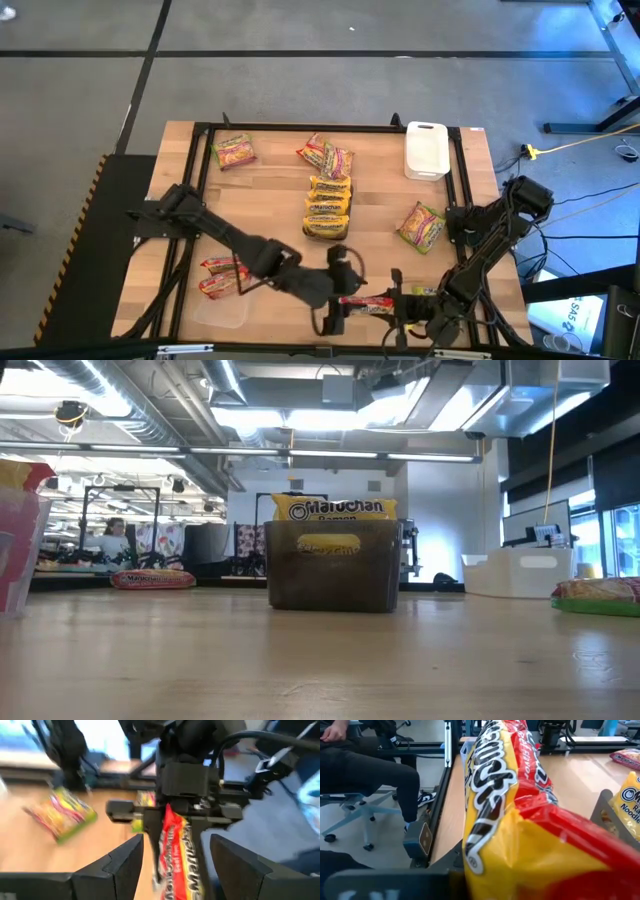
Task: Sort Maruchan noodles
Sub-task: Put the red noodle pack into the transparent bin
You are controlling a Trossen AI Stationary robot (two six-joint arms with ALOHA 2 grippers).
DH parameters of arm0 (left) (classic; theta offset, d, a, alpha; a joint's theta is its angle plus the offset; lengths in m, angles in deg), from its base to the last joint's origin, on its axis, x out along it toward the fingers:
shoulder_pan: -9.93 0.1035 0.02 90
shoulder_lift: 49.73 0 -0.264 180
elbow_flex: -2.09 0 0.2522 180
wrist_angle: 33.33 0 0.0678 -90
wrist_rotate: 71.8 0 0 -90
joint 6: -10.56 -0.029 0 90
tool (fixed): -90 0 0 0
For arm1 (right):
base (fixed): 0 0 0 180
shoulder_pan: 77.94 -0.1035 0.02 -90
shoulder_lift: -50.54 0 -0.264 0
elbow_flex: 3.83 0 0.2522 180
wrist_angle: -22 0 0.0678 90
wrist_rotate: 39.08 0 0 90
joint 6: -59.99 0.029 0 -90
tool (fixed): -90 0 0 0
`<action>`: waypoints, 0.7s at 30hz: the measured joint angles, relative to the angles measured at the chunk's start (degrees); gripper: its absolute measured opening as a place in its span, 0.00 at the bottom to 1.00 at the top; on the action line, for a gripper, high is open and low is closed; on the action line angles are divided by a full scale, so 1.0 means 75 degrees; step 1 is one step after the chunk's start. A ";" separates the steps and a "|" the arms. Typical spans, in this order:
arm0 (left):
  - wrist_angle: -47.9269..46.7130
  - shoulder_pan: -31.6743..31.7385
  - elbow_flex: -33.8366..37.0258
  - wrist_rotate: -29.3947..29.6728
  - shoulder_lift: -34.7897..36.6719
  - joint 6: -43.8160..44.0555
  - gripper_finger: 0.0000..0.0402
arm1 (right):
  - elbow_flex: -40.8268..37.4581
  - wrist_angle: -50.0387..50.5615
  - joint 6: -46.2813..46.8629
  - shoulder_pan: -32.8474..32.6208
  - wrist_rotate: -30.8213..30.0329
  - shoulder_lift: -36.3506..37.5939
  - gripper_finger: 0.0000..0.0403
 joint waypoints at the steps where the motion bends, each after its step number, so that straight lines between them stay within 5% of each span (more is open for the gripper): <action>1: -0.0506 0.0082 -0.0354 -0.0267 -0.0095 0.0261 0.55 | 0.0000 -0.0003 0.0007 0.0042 0.0007 0.0000 0.23; 5: -0.1720 0.0356 -0.1429 -0.1231 -0.0638 0.0991 0.55 | 0.0000 0.0010 0.0031 0.0113 0.0092 0.0000 0.24; 11: -0.2565 0.0420 -0.2619 -0.1579 -0.1324 0.1083 0.55 | 0.0000 0.0059 0.0086 0.0356 0.0341 0.0000 0.24; 21: -0.3644 0.0548 -0.2368 -0.1227 -0.1532 0.1135 0.55 | 0.0000 0.0239 0.0488 0.0920 0.1035 0.0000 0.24</action>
